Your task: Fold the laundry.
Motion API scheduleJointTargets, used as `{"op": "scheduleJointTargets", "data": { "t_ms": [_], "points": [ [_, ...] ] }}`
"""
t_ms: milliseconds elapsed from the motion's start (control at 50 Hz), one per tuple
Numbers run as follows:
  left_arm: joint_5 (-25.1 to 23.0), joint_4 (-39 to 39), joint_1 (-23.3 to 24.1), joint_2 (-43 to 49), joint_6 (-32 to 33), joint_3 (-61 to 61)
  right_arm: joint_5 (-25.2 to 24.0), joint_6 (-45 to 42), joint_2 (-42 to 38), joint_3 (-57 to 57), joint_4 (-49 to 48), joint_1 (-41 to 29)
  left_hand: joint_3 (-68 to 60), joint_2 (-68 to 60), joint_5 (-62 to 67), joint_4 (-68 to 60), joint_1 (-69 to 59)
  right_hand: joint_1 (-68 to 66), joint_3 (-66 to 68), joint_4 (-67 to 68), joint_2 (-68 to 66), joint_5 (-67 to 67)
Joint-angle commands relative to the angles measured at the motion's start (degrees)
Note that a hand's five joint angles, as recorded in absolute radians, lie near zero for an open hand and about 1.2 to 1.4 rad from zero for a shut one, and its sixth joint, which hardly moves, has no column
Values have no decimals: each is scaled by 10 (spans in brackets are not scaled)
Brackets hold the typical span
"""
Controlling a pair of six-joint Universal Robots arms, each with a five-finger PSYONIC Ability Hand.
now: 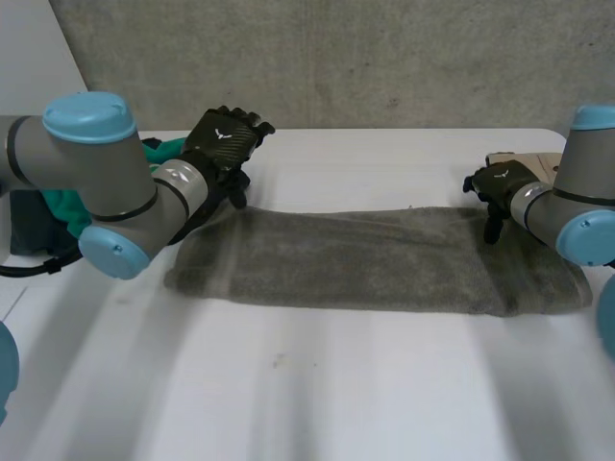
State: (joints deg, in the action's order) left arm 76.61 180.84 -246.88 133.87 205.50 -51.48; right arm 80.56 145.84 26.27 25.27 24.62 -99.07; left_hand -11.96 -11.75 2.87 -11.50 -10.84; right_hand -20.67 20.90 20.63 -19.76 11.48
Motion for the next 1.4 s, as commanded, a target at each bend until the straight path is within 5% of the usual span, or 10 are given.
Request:
{"op": "scheduleJointTargets", "data": {
  "t_ms": [20,120,360,600,860,900,980,1100,1300,1400],
  "points": [
    [-8,-23,-3,-11,-38,-6,21,-13,-125,-195,61,-1,20,18,-29,15,8,-179,176,179,-188,171],
    [4,-23,-3,-15,-33,-12,29,-21,-132,-199,51,-6,20,18,-29,15,8,-593,591,593,-602,585],
    [14,-22,1,-16,-34,0,38,5,39,-27,63,-32,20,18,-29,15,8,-593,591,594,-602,585],
    [11,-50,33,41,-48,61,-117,48,433,340,-80,-91,20,18,-29,15,8,-593,591,594,-602,585],
    [33,-111,55,126,-40,148,-182,243,645,392,-128,-67,20,18,-29,15,8,-593,591,594,-602,585],
    [40,-119,55,134,-40,160,-187,249,646,397,-130,-62,20,18,-29,15,8,-593,591,594,-602,585],
    [68,-138,54,139,-41,182,-185,241,621,406,-145,-53,-680,-682,671,-684,-691,-593,591,594,-602,585],
    [186,-99,45,85,-36,196,-154,168,507,392,-165,-37,-680,-682,671,-685,-692,-593,591,594,-602,585],
    [159,110,51,-61,-9,179,43,35,281,196,-298,-50,-680,-682,671,-685,-692,-593,591,594,-602,585],
    [178,159,52,-112,-11,125,59,34,245,179,-400,-62,-680,-682,671,-685,-692,-593,591,594,-602,585]
  ]
}}
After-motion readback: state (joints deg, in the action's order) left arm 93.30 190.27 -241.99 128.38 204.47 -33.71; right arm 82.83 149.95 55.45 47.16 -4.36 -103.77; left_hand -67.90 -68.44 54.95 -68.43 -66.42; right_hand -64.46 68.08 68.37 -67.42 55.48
